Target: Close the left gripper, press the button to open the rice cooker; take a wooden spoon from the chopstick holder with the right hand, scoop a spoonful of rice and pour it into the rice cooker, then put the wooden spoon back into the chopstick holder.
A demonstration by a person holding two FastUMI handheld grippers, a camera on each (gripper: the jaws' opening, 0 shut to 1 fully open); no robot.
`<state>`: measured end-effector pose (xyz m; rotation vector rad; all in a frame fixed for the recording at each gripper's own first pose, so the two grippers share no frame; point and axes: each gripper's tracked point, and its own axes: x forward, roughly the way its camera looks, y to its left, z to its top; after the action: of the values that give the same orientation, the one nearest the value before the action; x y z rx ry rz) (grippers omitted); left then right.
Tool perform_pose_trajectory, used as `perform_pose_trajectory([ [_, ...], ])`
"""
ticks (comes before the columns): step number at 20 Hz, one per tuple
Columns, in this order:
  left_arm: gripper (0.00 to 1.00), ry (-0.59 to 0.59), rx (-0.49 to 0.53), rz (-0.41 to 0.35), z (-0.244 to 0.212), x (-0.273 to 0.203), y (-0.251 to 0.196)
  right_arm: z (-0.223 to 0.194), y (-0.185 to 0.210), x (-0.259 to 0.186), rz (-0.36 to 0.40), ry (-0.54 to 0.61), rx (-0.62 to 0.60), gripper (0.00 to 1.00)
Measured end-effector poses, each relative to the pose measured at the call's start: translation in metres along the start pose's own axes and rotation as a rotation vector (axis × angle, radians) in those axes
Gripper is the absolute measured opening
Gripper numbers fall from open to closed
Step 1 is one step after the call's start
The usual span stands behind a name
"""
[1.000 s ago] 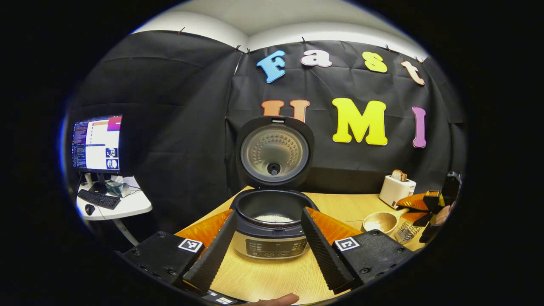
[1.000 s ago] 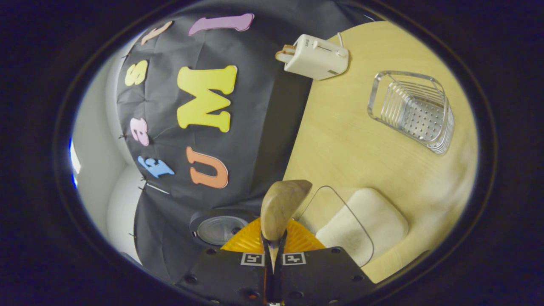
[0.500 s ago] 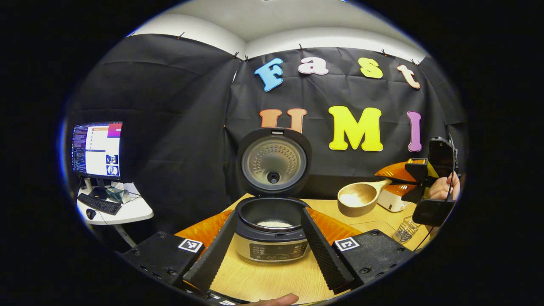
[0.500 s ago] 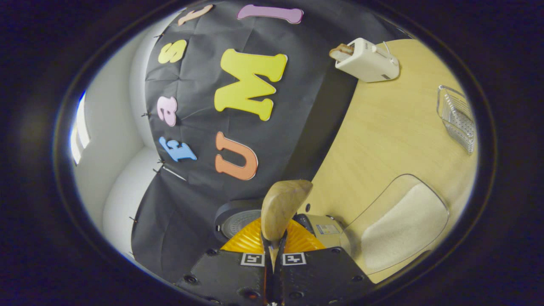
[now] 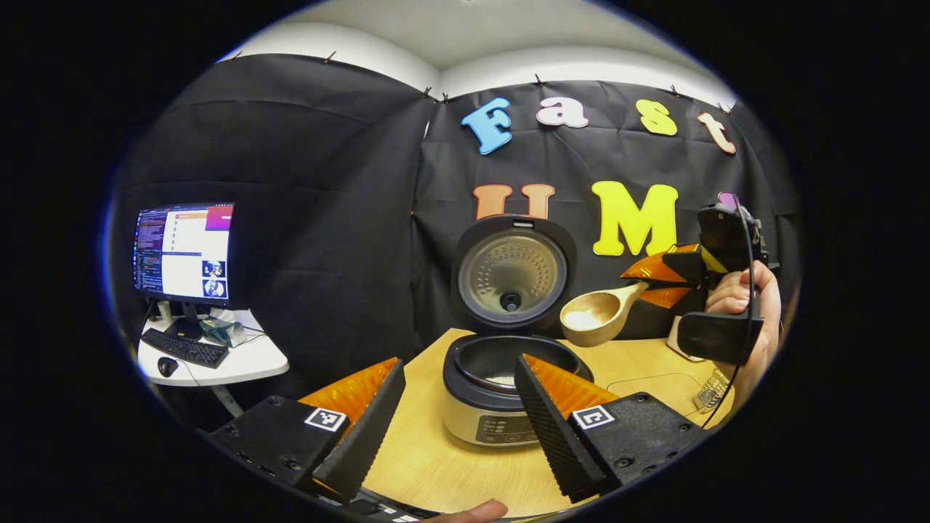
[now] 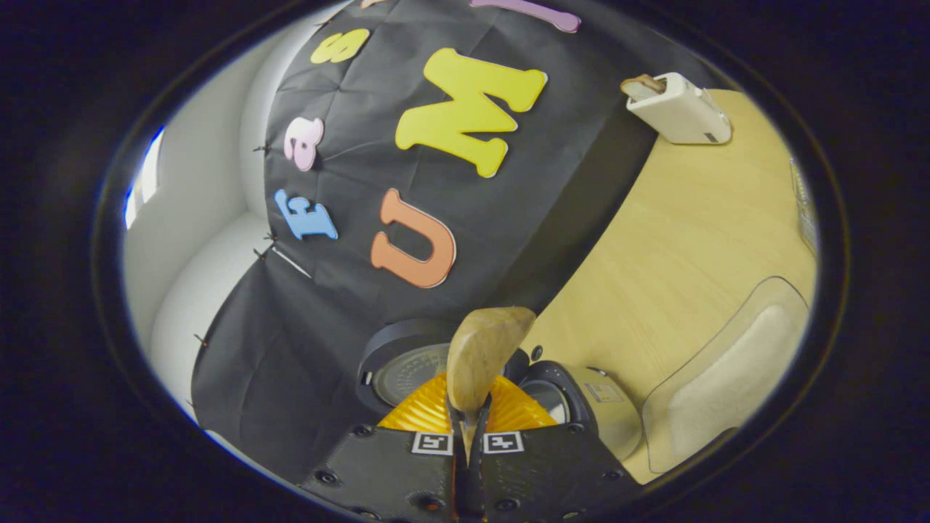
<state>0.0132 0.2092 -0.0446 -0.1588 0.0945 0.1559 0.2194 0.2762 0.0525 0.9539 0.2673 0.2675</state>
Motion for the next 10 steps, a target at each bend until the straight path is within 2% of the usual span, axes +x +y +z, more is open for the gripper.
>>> perform_pose_trajectory([
  [5, 0.96, 0.008, -0.002, 0.024, -0.004, 0.002, 0.012, -0.022, 0.000, 0.039, -0.082, 0.004, -0.179, 0.01],
  [10, 0.97, 0.001, 0.002, 0.060, -0.002, 0.000, 0.022, -0.053, -0.017, 0.070, -0.196, 0.051, -0.511, 0.01],
])
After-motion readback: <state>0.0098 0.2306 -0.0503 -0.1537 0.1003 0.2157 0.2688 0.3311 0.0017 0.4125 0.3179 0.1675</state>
